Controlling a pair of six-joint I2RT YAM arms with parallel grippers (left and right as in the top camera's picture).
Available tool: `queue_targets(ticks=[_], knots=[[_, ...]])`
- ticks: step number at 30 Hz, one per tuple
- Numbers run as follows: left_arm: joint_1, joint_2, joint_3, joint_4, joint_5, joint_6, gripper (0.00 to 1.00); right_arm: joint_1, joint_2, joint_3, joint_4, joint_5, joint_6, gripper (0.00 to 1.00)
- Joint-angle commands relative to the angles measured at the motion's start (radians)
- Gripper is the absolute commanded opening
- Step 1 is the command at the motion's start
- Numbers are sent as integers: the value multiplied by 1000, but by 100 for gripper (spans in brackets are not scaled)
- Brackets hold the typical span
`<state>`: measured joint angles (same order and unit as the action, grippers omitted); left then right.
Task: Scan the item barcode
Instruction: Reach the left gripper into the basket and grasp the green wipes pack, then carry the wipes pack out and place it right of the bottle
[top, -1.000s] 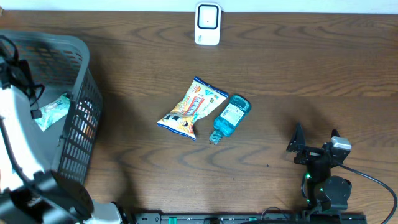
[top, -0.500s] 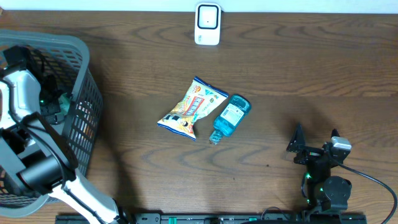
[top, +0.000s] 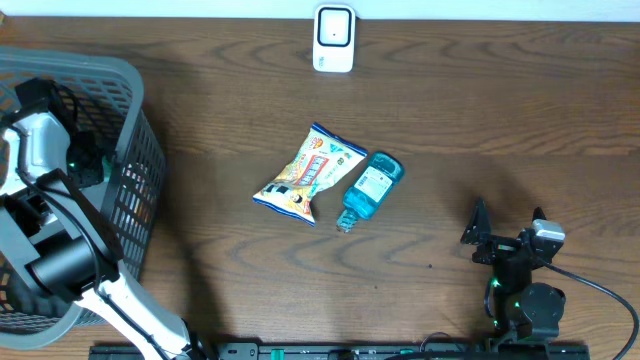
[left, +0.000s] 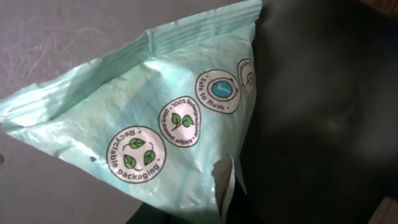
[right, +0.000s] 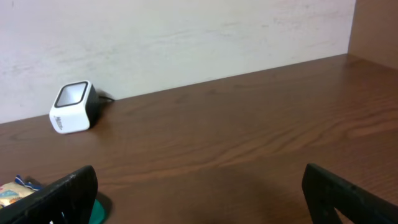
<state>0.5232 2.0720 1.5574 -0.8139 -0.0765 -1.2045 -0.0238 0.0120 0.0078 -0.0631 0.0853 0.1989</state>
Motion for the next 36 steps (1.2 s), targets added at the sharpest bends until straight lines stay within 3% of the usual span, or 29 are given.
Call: queue_targets(ticks=[1,7,14,19,27,32,36], knots=[[15,-16,-3,-14,51,79,8,11,-6,-2,-2,5,10,99],[45,-171,12,-14,152,84,8,11,-6,-2,-2,6,10,99],[63,-484,12,-15,244,114,7,11,-6,-2,-2,6,10,99],[2,-706,12,-14,361,135,8,11,-6,-2,-2,6,10,99],[-415,-823,12,-10,335,233,8,11,-6,-2,-2,6,10,99],[-760,-738,11,-10,208,270,7,11,-6,-2,-2,6,10,99],[-960,-624,11,5,151,306,8,11,-6,-2,-2,6,10,99]])
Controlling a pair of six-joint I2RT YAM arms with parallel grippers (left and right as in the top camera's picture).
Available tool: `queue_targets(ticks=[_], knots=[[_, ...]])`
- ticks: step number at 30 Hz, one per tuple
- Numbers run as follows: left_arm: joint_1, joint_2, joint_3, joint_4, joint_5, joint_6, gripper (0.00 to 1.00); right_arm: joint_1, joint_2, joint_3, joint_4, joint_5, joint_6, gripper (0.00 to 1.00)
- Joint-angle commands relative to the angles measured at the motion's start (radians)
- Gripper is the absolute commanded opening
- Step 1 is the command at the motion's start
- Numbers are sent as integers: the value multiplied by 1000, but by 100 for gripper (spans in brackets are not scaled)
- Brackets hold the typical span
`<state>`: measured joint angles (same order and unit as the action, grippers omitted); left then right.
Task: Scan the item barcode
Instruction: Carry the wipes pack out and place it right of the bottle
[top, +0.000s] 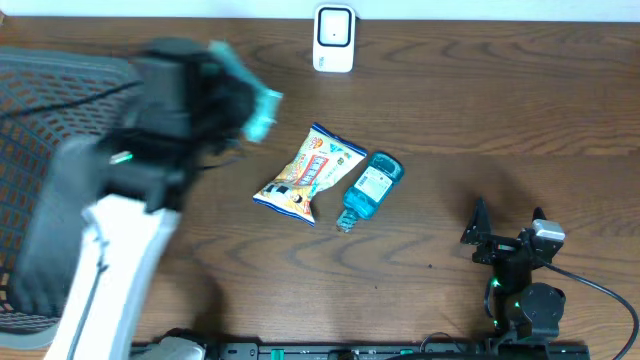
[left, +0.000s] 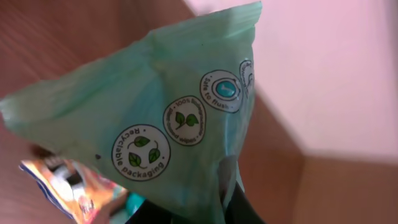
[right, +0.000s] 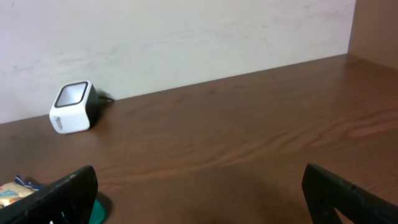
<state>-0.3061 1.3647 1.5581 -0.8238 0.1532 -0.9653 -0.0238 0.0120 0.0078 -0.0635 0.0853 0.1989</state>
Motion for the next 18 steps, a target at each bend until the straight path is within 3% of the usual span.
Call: queue_targets(ticks=[1,8,18], knots=[[-174,121,11,30,-79,101,7,11,-6,-2,-2,5,10,99],[-405,395,11,120,-73,297,7,11,-6,-2,-2,5,10,99],[-504,614,11,175,199,569,7,11,-6,-2,-2,6,10,99]])
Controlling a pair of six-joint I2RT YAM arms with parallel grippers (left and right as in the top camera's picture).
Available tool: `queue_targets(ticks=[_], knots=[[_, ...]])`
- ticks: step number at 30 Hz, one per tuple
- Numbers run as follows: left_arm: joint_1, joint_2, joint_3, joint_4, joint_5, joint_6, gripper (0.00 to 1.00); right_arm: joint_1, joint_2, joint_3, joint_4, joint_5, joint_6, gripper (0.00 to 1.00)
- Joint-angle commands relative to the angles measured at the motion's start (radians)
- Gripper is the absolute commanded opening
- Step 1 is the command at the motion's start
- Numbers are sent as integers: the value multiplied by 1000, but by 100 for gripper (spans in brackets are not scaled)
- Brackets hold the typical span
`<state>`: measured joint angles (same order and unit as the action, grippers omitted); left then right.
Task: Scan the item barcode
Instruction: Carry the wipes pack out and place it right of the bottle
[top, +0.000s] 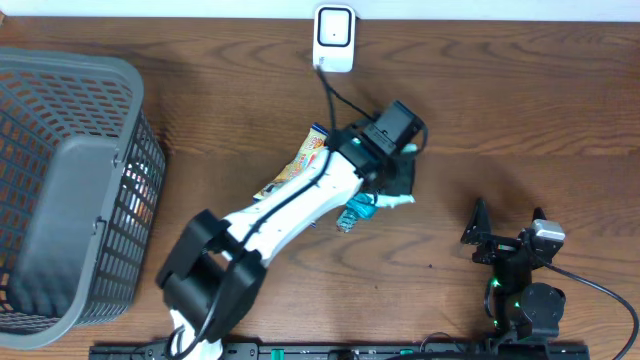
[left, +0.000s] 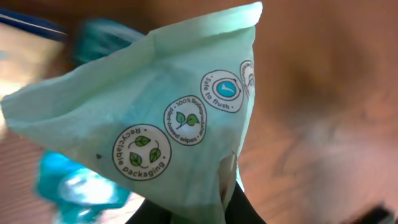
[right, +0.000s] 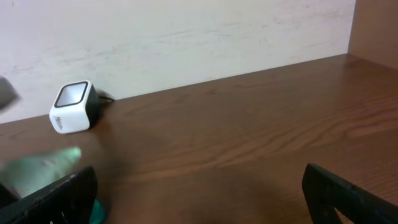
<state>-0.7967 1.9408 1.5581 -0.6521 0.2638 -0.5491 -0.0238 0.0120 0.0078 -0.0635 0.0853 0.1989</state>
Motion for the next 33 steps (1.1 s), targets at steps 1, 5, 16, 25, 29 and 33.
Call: queue_targets(ticks=[1,5,16,25,29,33], knots=[[-14,51,11,2,90,161,8,11,-6,-2,-2,6,10,99],[-14,116,11,4,116,180,7,11,-6,-2,-2,6,10,99],[-10,214,10,23,195,227,7,11,-6,-2,-2,6,10,99],[64,214,10,-57,-48,208,8,11,-6,-2,-2,6,10,99],[124,214,10,-53,-48,206,8,11,-6,-2,-2,5,10,99],[171,214,10,-58,-28,204,8,11,-6,-2,-2,5,10,99]])
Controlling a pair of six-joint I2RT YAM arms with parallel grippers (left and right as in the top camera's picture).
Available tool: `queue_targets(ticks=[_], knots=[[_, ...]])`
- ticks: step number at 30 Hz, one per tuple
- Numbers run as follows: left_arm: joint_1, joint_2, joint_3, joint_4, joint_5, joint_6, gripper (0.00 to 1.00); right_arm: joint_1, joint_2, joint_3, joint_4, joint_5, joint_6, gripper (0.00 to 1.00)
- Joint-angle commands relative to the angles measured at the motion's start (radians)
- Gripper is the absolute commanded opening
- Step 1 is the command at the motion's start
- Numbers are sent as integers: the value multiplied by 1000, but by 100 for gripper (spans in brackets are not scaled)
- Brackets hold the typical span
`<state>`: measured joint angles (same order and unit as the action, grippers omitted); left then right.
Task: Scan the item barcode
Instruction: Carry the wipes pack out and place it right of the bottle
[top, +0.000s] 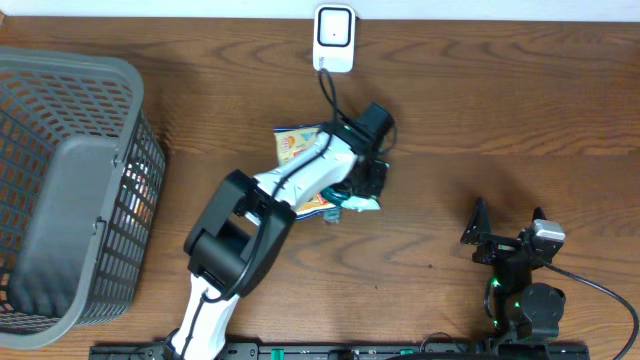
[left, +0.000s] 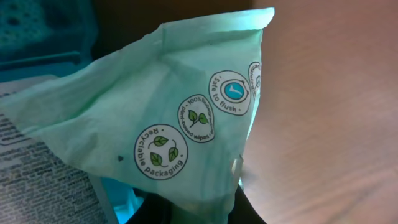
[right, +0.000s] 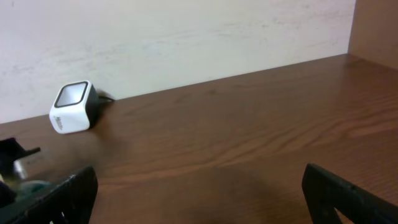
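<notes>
My left gripper (top: 366, 178) is shut on a pale green packet (left: 186, 118) printed with round "recyclable packaging" badges. It holds the packet low over the blue bottle (left: 37, 37), whose white label (left: 37, 180) fills the lower left of the left wrist view. A yellow snack bag (top: 297, 140) lies beside the left arm, partly covered by it. The white scanner (top: 333, 38) stands at the table's far edge, also seen as a scanner (right: 71, 106) in the right wrist view. My right gripper (right: 199, 193) rests open near the front right with nothing between its fingers.
A grey mesh basket (top: 70, 90) stands at the left end of the table. The scanner's black cable (top: 328, 95) runs down toward the left arm. A pale wall (right: 186, 37) backs the table.
My left gripper with the green packet has shifted a little left and lower over the blue bottle. The snack bag now shows further up and left beside the arm. The right arm has not moved.
My left gripper was inside the basket, shut on the green packet. Then it was in the air between the basket and the snack bag, then over the blue bottle at the table's middle, and now lower over that bottle. The right gripper stayed open throughout.
</notes>
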<state>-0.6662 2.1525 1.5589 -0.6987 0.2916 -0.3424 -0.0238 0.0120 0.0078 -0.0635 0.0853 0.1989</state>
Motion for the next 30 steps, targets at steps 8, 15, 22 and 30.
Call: queue_targets(ticks=[8,15,22,30], knots=[[-15,2,9,7,67,-3,14,11,-6,-2,-2,6,10,99],[-25,-77,68,-18,59,-3,72,11,-6,-2,-2,5,10,99],[41,-328,162,-111,-60,-2,94,11,-6,-2,-2,6,10,99],[218,-727,181,-187,-474,4,98,11,-6,-2,-2,6,10,99]])
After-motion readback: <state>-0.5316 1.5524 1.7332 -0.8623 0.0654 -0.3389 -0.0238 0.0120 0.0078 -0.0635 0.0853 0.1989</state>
